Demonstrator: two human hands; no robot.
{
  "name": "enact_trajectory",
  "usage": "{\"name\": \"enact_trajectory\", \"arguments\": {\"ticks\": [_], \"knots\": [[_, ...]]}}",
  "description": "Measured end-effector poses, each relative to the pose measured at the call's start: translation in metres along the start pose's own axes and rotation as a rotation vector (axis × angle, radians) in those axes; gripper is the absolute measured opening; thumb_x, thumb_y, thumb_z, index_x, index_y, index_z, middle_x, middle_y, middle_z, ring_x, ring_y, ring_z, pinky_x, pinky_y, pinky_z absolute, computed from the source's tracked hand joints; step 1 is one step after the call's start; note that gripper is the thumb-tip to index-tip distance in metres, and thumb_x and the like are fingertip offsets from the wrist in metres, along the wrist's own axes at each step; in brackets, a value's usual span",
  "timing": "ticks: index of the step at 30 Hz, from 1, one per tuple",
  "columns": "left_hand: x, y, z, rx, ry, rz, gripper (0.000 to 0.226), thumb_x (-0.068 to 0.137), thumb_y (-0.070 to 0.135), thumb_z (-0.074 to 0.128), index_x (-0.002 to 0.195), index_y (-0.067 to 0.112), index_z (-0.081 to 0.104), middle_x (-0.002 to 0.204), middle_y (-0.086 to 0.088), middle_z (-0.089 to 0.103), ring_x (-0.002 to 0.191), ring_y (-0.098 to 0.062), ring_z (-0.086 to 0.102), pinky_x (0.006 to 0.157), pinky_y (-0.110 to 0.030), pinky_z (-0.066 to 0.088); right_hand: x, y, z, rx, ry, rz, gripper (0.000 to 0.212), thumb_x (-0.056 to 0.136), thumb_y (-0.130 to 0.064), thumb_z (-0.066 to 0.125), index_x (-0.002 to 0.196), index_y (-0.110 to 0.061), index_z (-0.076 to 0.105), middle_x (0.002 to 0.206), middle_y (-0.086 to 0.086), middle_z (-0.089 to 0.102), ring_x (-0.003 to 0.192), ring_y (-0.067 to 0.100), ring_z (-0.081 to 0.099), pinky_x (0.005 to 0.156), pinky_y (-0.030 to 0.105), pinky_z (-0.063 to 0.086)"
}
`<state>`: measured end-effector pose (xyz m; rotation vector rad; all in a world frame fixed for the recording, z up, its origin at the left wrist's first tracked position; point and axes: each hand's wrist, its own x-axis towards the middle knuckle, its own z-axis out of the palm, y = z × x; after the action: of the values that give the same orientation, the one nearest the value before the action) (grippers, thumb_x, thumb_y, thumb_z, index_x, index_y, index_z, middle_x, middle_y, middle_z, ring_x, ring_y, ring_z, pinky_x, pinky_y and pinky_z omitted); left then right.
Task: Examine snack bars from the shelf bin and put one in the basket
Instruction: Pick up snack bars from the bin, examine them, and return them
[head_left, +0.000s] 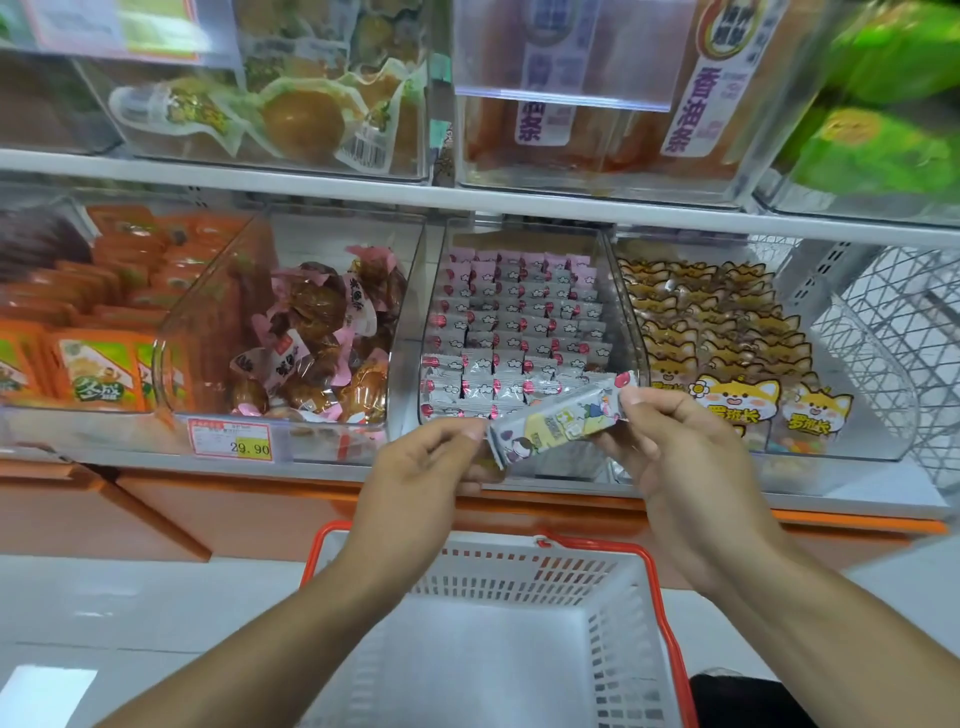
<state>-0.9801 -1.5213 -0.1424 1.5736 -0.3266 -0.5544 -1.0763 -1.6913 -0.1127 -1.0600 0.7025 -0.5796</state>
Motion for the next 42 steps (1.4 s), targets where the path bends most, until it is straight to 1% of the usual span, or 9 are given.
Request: {"name": "enact_trajectory", "arguments": {"ticks": [4,6,10,19,26,29,35,39,42], "knots": [[0.003,-0.001,-0.006,-0.183,0.011,-0.078,0.025,0.076,0.055,0.066,0.085,0.036,0.08,0.085,0.001,0.078,0.086,-0.02,0.077,0.071,-0.024,0.059,0.002,0.006,-0.002,0.071,-0.009,0.116,0.006,0.098,-0.004,0.06,0.101,-0.003,0.065,0.088,0.007,0.079,0.092,0.02,0.076,0.072,0.024,0.061],[0.004,-0.004,-0.008,-0.212,0.037,-0.083,0.025,0.069,0.052,0.071,0.085,0.035,0.079,0.088,-0.002,0.079,0.087,-0.019,0.077,0.068,-0.018,0.057,0.003,0.007,-0.003,0.085,-0.045,0.174,0.008,0.097,-0.003,0.06,0.103,0.0,0.064,0.091,0.009,0.078,0.092,0.022,0.077,0.074,0.026,0.061],[0.007,-0.008,-0.01,-0.247,0.1,-0.144,0.013,0.096,0.021,0.064,0.089,0.019,0.075,0.09,-0.007,0.078,0.087,-0.021,0.077,0.067,-0.019,0.058,0.006,0.006,-0.003,0.091,-0.087,0.222,0.012,0.097,-0.003,0.059,0.107,0.001,0.064,0.098,0.015,0.078,0.09,0.024,0.077,0.072,0.026,0.062],[0.01,-0.012,-0.012,-0.134,0.084,-0.103,0.016,0.102,0.025,0.055,0.097,0.015,0.065,0.081,0.003,0.075,0.089,-0.018,0.076,0.071,-0.023,0.055,0.007,0.009,-0.006,-0.035,-0.097,0.211,0.012,0.101,-0.001,0.054,0.108,-0.006,0.062,0.11,0.02,0.073,0.094,0.027,0.076,0.076,0.029,0.063],[0.009,-0.01,-0.013,-0.157,0.08,-0.141,0.018,0.103,0.023,0.053,0.094,0.017,0.067,0.067,-0.005,0.072,0.069,-0.012,0.072,0.071,-0.028,0.052,0.0,0.005,-0.012,-0.705,-0.426,-0.105,0.069,0.083,-0.016,0.083,0.129,-0.057,0.053,0.134,-0.025,0.052,0.112,0.001,0.066,0.094,0.032,0.053],[0.008,-0.008,-0.012,-0.183,0.046,-0.146,0.026,0.103,0.017,0.051,0.084,0.018,0.067,0.066,-0.007,0.069,0.064,-0.013,0.069,0.067,-0.029,0.053,-0.002,0.007,-0.009,-0.741,-0.414,-0.21,0.045,0.085,-0.02,0.081,0.116,-0.047,0.065,0.12,-0.029,0.065,0.114,-0.008,0.059,0.099,0.027,0.051],[0.004,-0.002,-0.012,-0.19,-0.014,-0.02,0.015,0.087,0.042,0.064,0.092,0.03,0.074,0.08,0.005,0.069,0.079,-0.012,0.069,0.078,-0.029,0.06,-0.004,0.006,-0.006,-0.513,-0.378,-0.139,0.018,0.086,-0.023,0.078,0.101,-0.032,0.073,0.104,-0.005,0.076,0.079,0.019,0.074,0.066,0.027,0.058],[-0.001,0.0,-0.011,-0.153,-0.034,0.006,0.041,0.068,0.043,0.08,0.105,0.026,0.074,0.102,-0.002,0.077,0.092,-0.024,0.076,0.085,-0.032,0.06,0.002,0.008,-0.008,-0.372,-0.361,0.01,0.021,0.085,-0.023,0.078,0.105,-0.019,0.077,0.092,0.008,0.077,0.078,0.019,0.071,0.068,0.023,0.056],[0.001,-0.001,-0.01,-0.248,0.077,-0.045,0.049,0.062,0.035,0.084,0.104,0.012,0.071,0.098,-0.011,0.078,0.088,-0.027,0.077,0.08,-0.027,0.061,0.004,0.007,-0.008,-0.189,-0.403,0.09,0.033,0.078,-0.025,0.076,0.107,-0.009,0.077,0.097,0.014,0.074,0.08,0.02,0.067,0.073,0.021,0.056]]}}
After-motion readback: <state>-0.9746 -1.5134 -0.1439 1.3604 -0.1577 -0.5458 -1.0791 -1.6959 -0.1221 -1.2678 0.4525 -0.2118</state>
